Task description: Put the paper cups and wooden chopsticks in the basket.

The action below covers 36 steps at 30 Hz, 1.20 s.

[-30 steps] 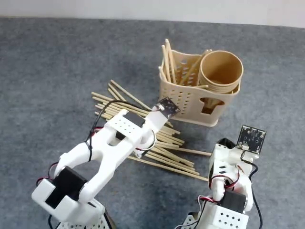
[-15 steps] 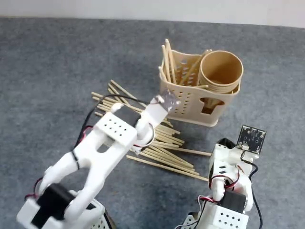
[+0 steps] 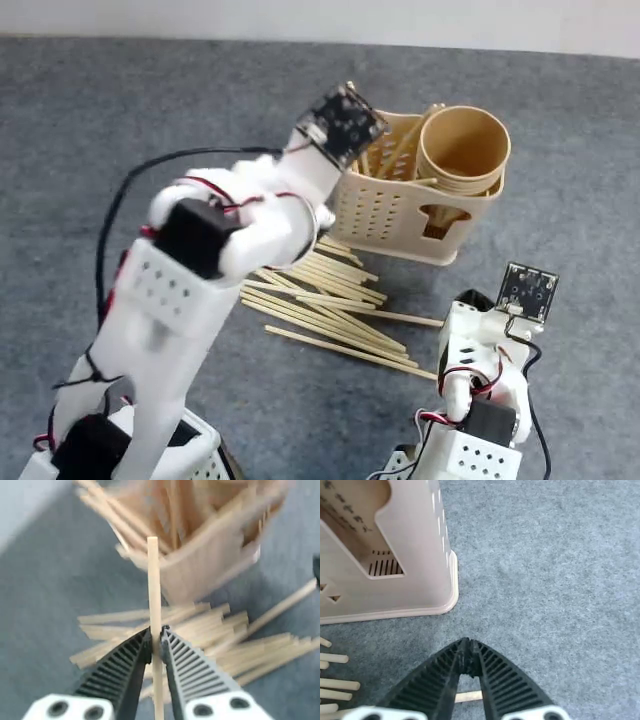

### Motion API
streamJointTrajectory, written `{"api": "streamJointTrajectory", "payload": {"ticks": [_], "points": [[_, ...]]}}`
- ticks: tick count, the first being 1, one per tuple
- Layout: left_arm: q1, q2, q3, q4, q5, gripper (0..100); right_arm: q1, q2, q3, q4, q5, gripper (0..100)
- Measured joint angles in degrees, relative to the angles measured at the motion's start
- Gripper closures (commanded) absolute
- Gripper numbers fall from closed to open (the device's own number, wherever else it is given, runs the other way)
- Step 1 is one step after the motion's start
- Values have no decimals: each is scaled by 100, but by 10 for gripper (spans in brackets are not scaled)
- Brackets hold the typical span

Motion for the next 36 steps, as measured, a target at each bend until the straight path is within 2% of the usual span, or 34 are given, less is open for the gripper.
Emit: {"api": "streamJointTrajectory", "payload": {"ticks": [5, 10, 14, 21, 26, 32, 36], "points": [[0, 0, -1125, 0, 18, 995, 0, 0, 0, 0, 0, 985], [0, 0, -1969, -105, 598, 995, 0, 0, 0, 0, 0, 985], [-9, -62, -2251, -721, 1020, 995, 0, 0, 0, 0, 0, 985], [0, -62, -2242, -2259, 1591, 995, 0, 0, 0, 0, 0, 985], [352, -62, -1635, -3490, 1705, 995, 0, 0, 0, 0, 0, 985], [580, -53, -246, -5160, 1697, 995, 0, 0, 0, 0, 0, 985], [589, -53, 791, -6145, 1037, 995, 0, 0, 0, 0, 0, 985]]}}
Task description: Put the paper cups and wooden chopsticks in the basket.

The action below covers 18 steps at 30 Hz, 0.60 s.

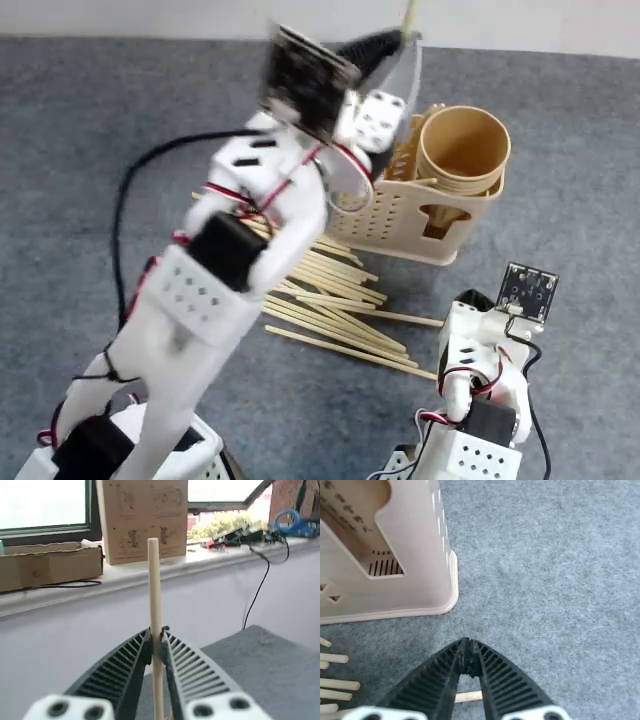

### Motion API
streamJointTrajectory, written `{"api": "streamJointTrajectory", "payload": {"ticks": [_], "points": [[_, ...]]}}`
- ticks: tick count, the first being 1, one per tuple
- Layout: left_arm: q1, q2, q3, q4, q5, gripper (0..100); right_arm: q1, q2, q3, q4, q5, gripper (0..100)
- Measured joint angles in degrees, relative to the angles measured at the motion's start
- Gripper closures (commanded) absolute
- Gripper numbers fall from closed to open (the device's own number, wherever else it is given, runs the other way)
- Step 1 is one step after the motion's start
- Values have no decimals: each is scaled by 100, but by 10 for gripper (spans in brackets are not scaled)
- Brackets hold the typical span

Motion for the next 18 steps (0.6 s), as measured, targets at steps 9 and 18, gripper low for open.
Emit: {"api": "streamJointTrajectory", "payload": {"ticks": [9, 18], "points": [[0, 9, 1327, -1143, -413, 976, 0, 0, 0, 0, 0, 985], [0, 9, 1433, -440, -413, 864, 0, 0, 0, 0, 0, 985]]}}
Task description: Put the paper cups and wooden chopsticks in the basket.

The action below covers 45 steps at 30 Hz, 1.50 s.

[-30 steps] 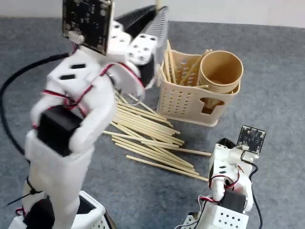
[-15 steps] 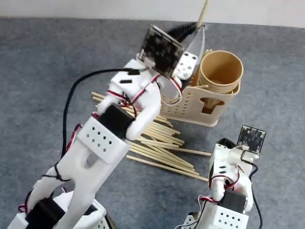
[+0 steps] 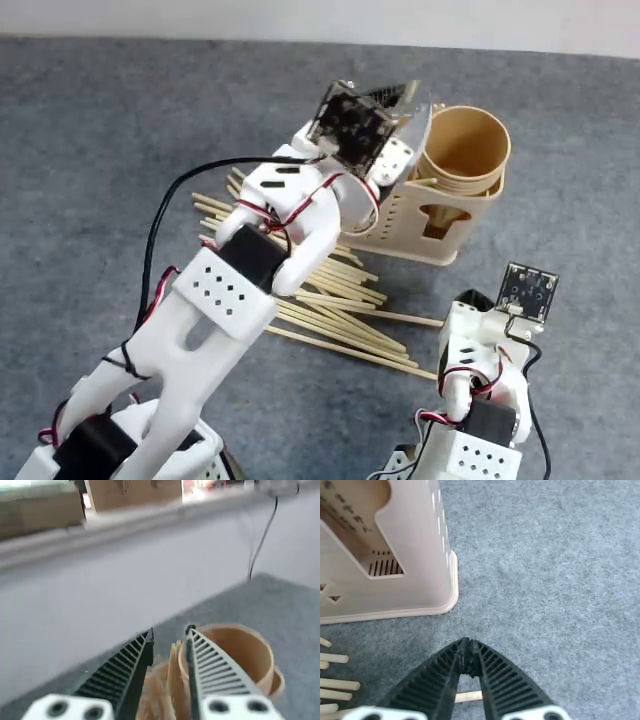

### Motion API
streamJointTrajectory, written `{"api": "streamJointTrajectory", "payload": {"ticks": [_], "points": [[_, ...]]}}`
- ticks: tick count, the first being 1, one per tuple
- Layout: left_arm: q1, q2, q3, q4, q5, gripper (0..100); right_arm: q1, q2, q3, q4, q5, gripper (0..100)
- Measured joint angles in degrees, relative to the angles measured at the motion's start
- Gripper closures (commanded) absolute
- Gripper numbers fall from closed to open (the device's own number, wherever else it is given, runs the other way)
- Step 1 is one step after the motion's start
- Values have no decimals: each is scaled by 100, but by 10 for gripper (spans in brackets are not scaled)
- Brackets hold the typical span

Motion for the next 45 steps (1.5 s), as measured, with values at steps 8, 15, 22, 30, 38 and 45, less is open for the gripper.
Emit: {"api": "streamJointTrajectory", "payload": {"ticks": [8, 15, 22, 30, 38, 45], "points": [[-246, 0, -809, 2110, 0, 867, 0, 0, 0, 0, 0, 985], [-264, 0, -1468, 3684, 0, 867, 0, 0, 0, 0, 0, 985], [-264, 0, -1600, 4949, 0, 867, 0, 0, 0, 0, 0, 985], [-264, -9, -668, 5741, -765, 905, 0, 0, 0, 0, 0, 985], [-264, -9, 747, 5705, -976, 905, 0, 0, 0, 0, 0, 985], [-229, -9, 1943, 4642, -1547, 905, 0, 0, 0, 0, 0, 985]]}}
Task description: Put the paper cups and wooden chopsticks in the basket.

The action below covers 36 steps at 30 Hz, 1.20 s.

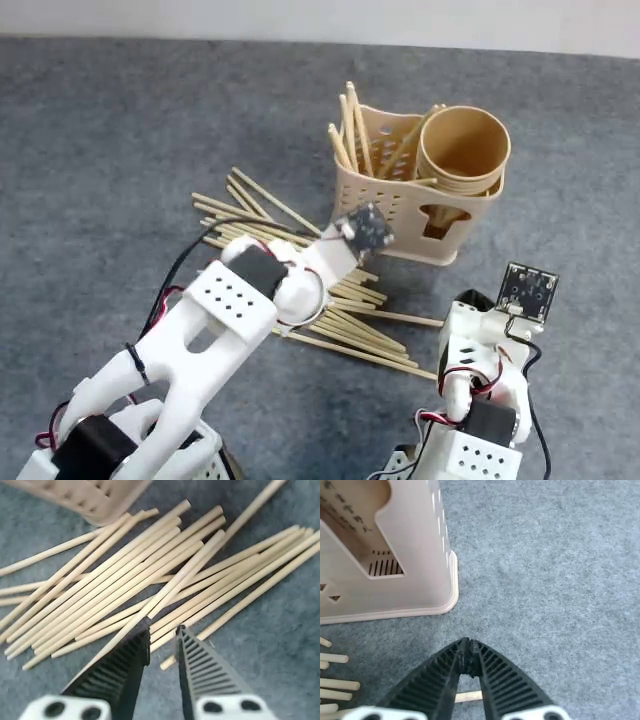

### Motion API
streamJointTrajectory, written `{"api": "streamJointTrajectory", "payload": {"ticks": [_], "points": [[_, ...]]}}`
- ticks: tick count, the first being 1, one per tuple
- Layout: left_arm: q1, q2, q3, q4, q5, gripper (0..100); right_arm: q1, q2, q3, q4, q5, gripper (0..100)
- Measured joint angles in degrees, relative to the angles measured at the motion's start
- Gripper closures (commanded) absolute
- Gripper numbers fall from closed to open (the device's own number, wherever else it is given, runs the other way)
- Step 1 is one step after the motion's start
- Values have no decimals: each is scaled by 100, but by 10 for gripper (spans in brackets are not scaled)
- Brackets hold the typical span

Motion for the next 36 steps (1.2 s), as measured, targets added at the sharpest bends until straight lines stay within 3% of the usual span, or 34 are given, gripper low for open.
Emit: {"api": "streamJointTrajectory", "payload": {"ticks": [8, 16, 36], "points": [[123, 0, 870, -255, -914, 905, 0, 0, 0, 0, 0, 985], [554, 0, 1090, -369, -1011, 862, 0, 0, 0, 0, 0, 985], [589, 492, 1609, -1503, -1398, 872, 0, 0, 0, 0, 0, 985]]}}
